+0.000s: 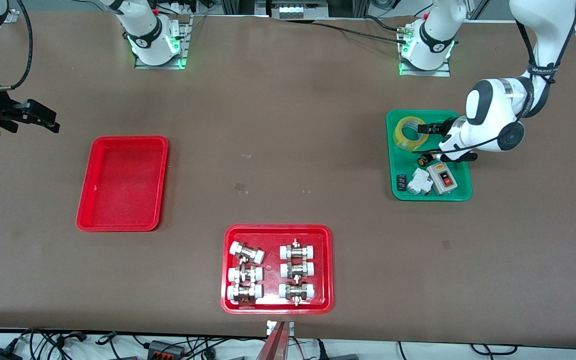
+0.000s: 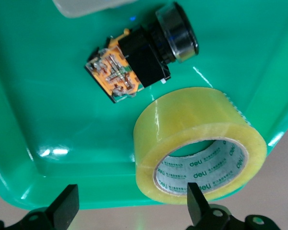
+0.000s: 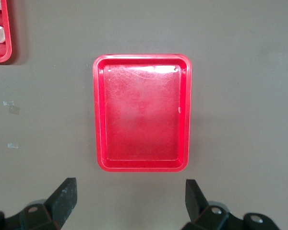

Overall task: Left arm passes tape to right arm into tray
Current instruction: 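Close the left gripper on the tape roll and lift it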

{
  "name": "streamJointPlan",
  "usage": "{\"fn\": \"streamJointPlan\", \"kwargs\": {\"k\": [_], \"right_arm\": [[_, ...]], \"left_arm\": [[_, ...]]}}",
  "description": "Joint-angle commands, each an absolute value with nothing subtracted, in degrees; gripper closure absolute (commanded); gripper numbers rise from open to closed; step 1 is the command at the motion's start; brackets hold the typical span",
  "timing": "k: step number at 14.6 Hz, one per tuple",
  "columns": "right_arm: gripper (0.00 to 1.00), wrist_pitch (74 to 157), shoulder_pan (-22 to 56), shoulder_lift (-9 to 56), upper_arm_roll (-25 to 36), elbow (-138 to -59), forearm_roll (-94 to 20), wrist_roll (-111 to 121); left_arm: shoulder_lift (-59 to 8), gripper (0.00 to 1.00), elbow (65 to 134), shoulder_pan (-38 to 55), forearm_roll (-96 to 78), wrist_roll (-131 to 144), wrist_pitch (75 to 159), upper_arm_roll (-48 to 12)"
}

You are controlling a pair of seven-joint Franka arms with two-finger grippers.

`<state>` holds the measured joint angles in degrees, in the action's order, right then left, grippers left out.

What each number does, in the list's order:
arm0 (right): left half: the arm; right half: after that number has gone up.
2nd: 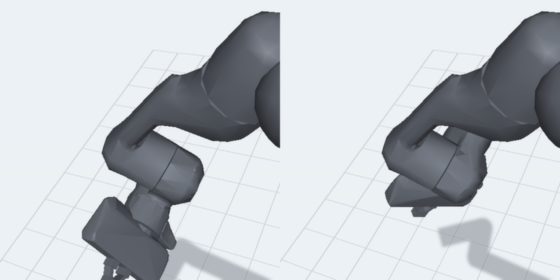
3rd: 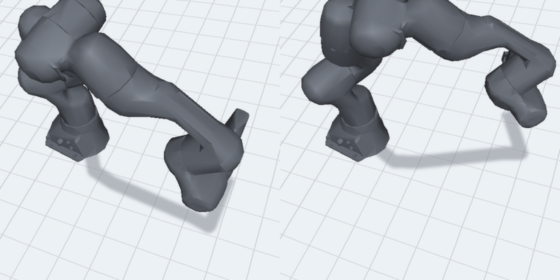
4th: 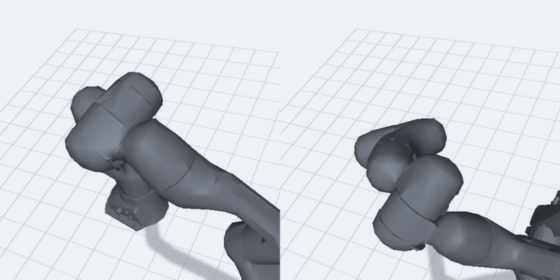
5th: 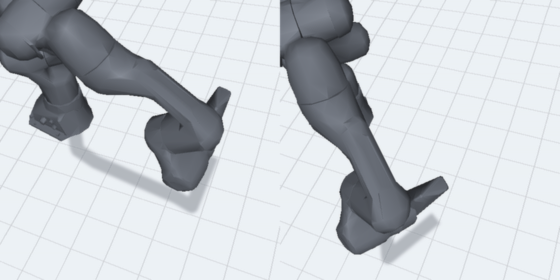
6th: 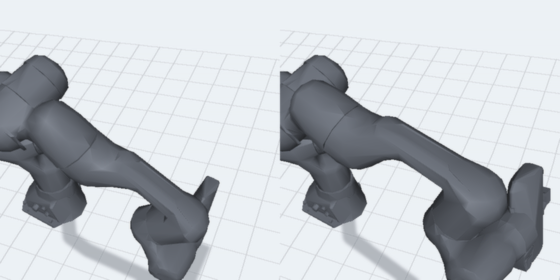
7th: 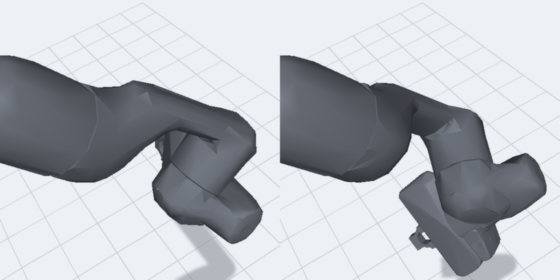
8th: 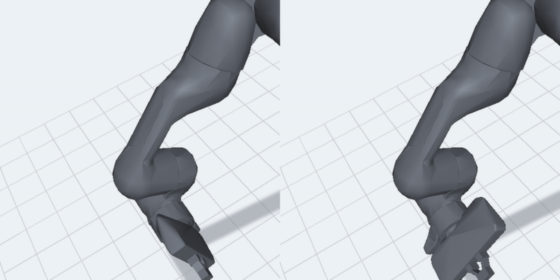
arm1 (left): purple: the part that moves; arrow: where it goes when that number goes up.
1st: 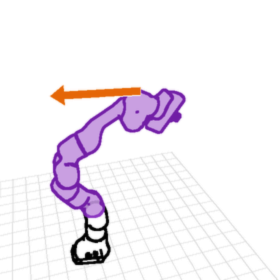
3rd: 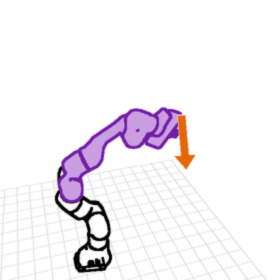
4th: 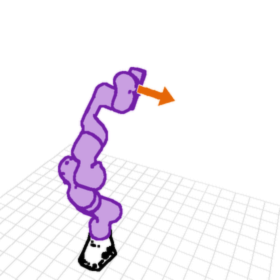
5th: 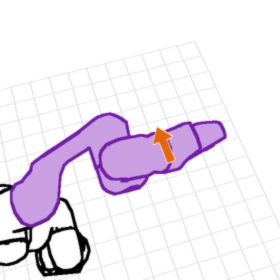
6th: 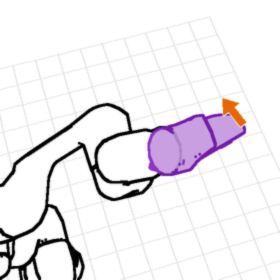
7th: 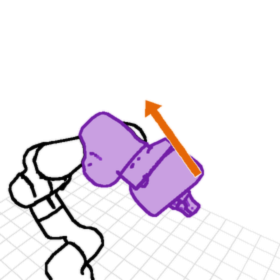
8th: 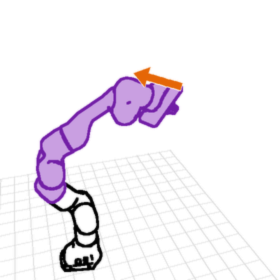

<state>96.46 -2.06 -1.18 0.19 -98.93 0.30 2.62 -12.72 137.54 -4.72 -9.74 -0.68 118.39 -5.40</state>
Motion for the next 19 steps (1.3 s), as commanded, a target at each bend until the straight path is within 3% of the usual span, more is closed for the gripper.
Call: {"fn": "streamJointPlan", "kwargs": {"k": [1, 3, 5, 12, 16, 19], "right_arm": [[0.0, 95.9, -1.9, -2.3, 0.2, -99.0, 0.7, 3.4], [0.0, 96.0, -1.9, -2.0, 0.2, -98.9, 0.7, 3.4], [0.0, 96.2, -1.9, -2.0, 0.2, -98.9, 0.8, 3.4], [0.0, 95.8, -1.9, -2.0, 0.2, -98.9, 0.8, 3.4], [0.0, 95.8, -1.9, -2.0, 0.2, -98.9, 0.8, 3.4], [0.0, 95.8, -1.9, -2.0, 0.2, -98.9, 0.8, 3.4]], "left_arm": [[-13.0, 0.22, 138.2, -4.8, -10.9, -0.6, 119.4, -5.8], [-13.1, 0.54, 138.1, -4.8, -10.9, -0.6, 119.4, -5.9], [-13.5, 0.71, 138.1, -4.8, -11.0, -0.7, 119.4, -5.9], [-14.1, 0.96, 138.1, -4.8, -12.7, -0.8, 119.3, -5.9], [-12.7, 0.99, 136.9, -4.7, -12.7, -1.3, 117.0, -6.0], [-12.0, 0.99, 131.3, -4.6, -12.4, -1.4, 110.8, -5.8]]}}
